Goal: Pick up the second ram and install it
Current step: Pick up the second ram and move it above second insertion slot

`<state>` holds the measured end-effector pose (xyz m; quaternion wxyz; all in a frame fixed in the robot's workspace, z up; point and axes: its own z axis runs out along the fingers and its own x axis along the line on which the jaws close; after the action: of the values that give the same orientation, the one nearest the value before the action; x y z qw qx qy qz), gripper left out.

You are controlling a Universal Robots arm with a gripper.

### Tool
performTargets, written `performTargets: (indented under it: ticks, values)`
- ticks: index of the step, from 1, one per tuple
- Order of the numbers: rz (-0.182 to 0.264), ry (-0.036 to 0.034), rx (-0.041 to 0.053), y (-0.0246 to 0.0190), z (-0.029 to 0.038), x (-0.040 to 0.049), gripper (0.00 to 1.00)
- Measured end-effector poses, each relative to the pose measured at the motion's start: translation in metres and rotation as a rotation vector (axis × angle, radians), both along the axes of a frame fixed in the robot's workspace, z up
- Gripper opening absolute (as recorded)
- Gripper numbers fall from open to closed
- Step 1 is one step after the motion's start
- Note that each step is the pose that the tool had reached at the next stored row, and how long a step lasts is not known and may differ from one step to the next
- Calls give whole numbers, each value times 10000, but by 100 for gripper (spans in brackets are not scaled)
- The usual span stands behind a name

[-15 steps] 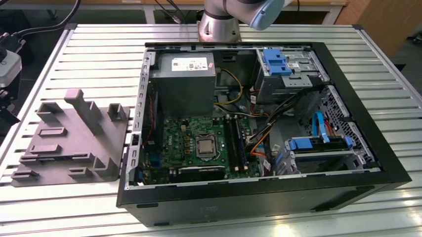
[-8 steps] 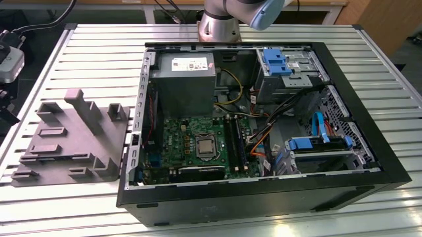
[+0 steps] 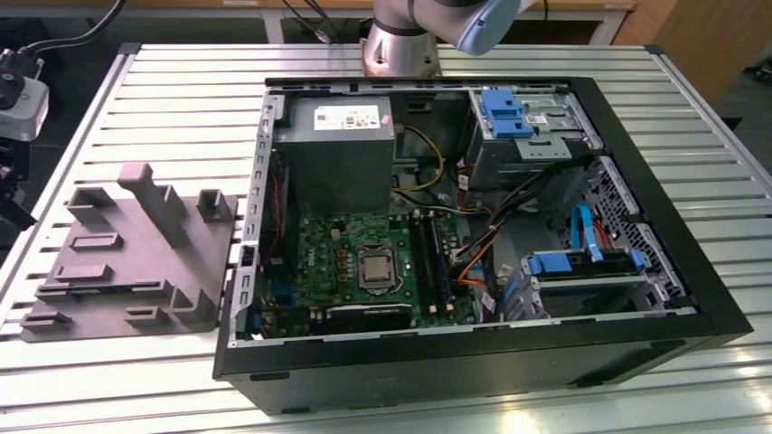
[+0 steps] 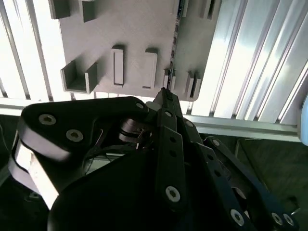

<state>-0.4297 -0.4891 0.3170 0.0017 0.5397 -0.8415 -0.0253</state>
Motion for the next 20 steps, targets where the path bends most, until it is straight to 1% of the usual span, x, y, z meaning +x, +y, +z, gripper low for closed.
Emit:
performTargets:
  ticks: [14,20]
  values:
    - [2278,2,-1,0,-22,0,11]
    - [3319,0,0,0,-40,0,11]
